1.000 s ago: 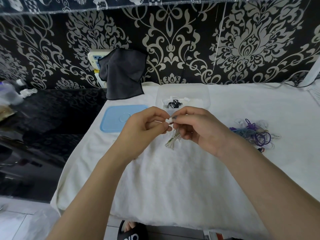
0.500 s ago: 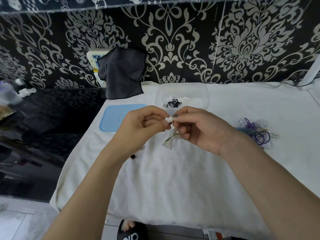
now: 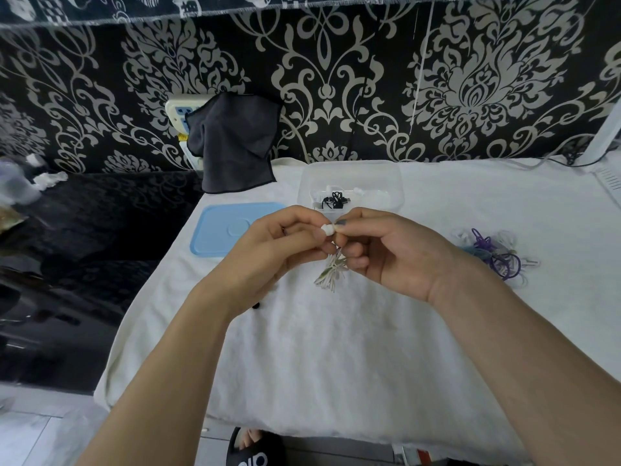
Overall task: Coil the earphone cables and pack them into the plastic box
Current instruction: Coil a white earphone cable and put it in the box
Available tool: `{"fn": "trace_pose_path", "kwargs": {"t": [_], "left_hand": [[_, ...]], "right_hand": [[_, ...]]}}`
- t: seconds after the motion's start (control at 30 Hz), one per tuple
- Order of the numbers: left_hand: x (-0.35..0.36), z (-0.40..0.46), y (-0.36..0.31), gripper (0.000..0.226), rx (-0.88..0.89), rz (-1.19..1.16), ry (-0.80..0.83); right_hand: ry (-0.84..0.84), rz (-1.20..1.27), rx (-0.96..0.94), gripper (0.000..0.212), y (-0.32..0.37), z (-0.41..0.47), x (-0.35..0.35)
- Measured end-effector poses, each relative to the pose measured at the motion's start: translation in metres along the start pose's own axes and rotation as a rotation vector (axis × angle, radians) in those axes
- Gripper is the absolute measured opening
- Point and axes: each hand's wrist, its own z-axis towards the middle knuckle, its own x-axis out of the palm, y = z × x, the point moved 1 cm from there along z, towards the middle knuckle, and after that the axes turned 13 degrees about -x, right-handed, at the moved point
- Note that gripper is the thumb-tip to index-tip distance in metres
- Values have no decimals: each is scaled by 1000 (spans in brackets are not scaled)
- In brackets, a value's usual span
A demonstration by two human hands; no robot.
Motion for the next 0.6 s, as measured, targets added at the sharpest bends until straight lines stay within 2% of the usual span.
{"fn": "trace_pose_path", "kwargs": {"t": [0.1, 0.17, 0.33, 0.5, 0.6], "left_hand": [[3, 1, -1, 20, -79, -131, 36], [4, 3, -1, 21, -73, -147, 25], [8, 6, 0, 10, 17, -85, -63], [9, 5, -1, 11, 35, -74, -81], [13, 2, -3, 7, 146, 118, -234]], "right_hand": [[-10, 19, 15, 8, -1, 1, 0], [-40, 31, 19, 11, -2, 2, -1], [-90, 84, 16, 14, -1, 3, 0], [-78, 96, 31, 11, -3, 3, 1], [-95, 111, 36, 8, -4, 4, 2]]}}
